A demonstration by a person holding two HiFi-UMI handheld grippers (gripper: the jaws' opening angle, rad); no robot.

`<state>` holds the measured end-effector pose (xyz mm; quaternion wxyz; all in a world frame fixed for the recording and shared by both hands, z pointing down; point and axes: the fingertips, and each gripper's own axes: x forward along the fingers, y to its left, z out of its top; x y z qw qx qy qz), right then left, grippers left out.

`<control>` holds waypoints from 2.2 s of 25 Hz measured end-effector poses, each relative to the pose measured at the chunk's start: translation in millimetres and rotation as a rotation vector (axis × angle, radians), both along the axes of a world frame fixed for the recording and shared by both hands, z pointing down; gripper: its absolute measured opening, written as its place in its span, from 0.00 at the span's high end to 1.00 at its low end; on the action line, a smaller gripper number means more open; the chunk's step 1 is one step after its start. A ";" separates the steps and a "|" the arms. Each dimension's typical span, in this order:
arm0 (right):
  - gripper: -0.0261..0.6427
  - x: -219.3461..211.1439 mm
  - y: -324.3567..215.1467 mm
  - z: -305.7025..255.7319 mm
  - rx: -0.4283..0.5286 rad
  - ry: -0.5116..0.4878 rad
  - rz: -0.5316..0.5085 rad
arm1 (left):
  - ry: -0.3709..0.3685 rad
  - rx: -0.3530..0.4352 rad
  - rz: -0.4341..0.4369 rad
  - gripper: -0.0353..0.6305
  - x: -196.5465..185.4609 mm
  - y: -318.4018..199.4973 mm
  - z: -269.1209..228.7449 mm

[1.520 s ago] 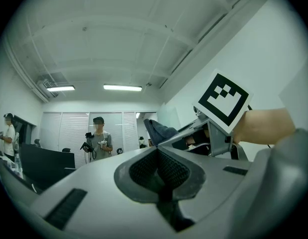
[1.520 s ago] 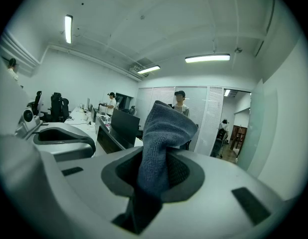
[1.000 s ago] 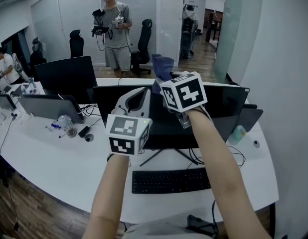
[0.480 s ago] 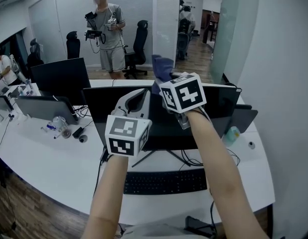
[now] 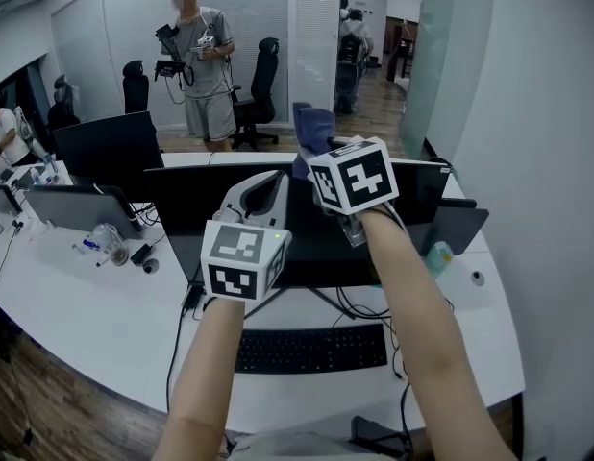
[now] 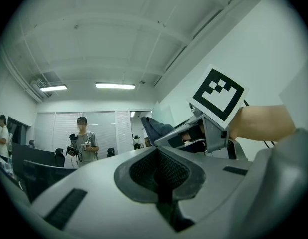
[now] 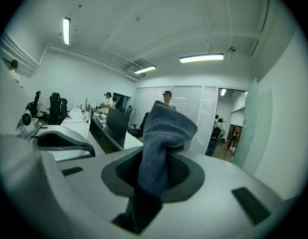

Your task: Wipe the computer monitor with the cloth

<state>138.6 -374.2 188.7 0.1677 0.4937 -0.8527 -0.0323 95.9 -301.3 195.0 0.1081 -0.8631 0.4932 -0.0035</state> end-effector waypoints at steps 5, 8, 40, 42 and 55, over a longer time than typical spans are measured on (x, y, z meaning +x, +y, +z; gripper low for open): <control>0.83 14.6 -0.2 0.2 -0.002 0.004 0.003 | -0.002 -0.006 0.006 0.93 14.5 0.8 3.1; 0.83 22.9 -0.9 -0.1 -0.007 0.004 0.010 | -0.003 -0.005 0.008 0.93 21.5 0.1 2.4; 0.82 101.5 0.2 -1.6 0.008 0.013 0.020 | 0.007 0.000 0.019 0.93 96.5 1.9 6.4; 0.82 106.3 0.4 -1.9 0.009 0.014 0.019 | 0.006 0.001 0.021 0.93 100.9 2.2 6.5; 0.82 137.2 1.2 -2.0 0.009 0.016 0.028 | -0.001 -0.004 0.017 0.93 124.3 4.3 9.8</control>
